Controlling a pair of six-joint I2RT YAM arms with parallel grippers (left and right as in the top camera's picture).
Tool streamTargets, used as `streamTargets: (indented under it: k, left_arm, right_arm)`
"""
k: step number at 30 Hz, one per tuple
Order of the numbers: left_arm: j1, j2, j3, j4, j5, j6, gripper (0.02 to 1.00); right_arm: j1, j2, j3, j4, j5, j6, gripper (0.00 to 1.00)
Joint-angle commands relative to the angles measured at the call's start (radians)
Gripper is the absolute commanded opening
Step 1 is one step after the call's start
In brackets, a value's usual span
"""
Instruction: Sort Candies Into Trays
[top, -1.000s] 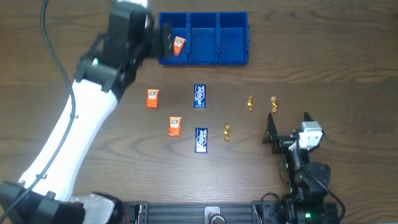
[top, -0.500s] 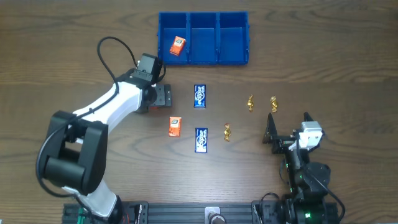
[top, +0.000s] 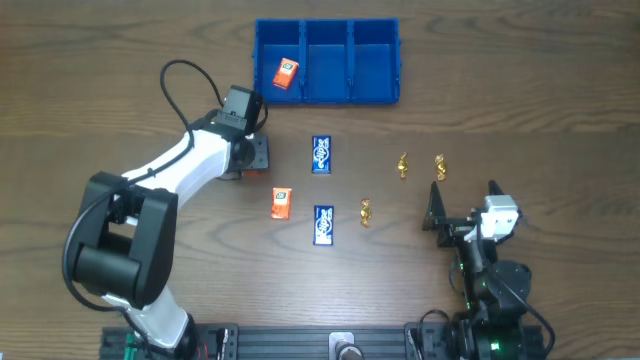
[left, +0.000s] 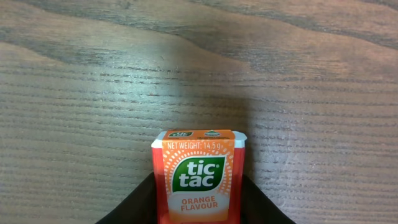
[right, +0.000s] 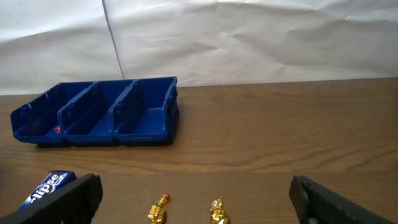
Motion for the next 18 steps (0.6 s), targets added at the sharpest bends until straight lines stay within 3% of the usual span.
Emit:
streamTargets:
  k: [1, 5, 8, 11, 15, 18]
  left_arm:
    - [0.006, 0.003, 0.019, 0.003, 0.020, -0.021, 0.338]
    - [-0.010, -0.114, 0.077, -0.012, -0.006, -0.042, 0.336]
    - [-0.058, -0.167, 0.227, -0.105, -0.150, -0.098, 0.343]
    - [-0.095, -0.127, 0.461, -0.171, -0.213, -0.081, 0.349]
    - [-0.083, 0.017, 0.716, -0.231, -0.174, -0.063, 0.360]
    - [-0.053, 0.178, 0.895, -0.305, -0.096, -0.060, 0.367]
  right_arm:
    - [-0.005, -0.007, -0.004, -0.003, -0.009, -0.013, 0.998]
    - [-0.005, -0.007, -0.004, -0.003, -0.009, -0.013, 0.998]
    - [-0.005, -0.007, -0.004, -0.003, -0.009, -0.013, 0.998]
    - [-0.005, -0.007, -0.004, -0.003, -0.009, -0.013, 0.998]
    - [-0.005, -0.007, -0.004, -0.003, -0.009, -0.013, 0.998]
    - [-0.005, -0.007, -0.004, -0.003, -0.009, -0.013, 0.998]
